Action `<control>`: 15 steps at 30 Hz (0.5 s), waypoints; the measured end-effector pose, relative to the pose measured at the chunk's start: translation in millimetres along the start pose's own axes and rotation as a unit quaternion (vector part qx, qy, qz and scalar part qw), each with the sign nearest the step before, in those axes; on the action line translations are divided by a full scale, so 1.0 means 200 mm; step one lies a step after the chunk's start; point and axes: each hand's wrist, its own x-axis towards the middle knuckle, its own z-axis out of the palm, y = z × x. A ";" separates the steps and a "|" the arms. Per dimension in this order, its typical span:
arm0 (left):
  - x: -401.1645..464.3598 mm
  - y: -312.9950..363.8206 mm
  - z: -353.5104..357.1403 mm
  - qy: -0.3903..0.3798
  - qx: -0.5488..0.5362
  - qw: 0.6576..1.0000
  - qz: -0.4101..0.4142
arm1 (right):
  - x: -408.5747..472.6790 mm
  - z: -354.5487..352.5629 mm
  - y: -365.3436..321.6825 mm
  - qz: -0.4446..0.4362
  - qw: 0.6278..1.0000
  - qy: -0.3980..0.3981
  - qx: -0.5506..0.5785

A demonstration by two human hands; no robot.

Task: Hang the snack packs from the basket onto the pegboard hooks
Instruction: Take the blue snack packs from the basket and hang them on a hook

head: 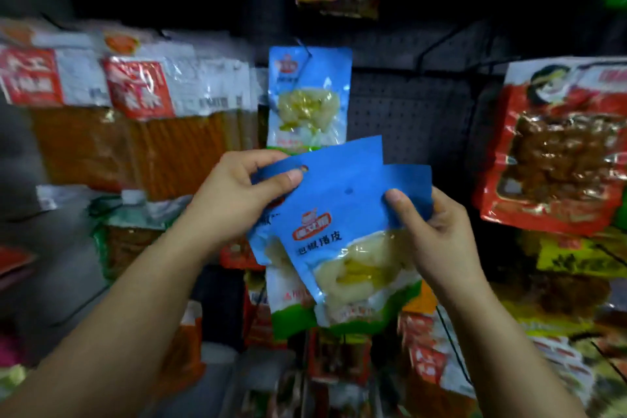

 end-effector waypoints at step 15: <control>0.45 0.08 -0.18 0.109 0.054 0.990 0.071 | 0.44 0.20 -0.15 -0.181 0.981 0.059 -0.047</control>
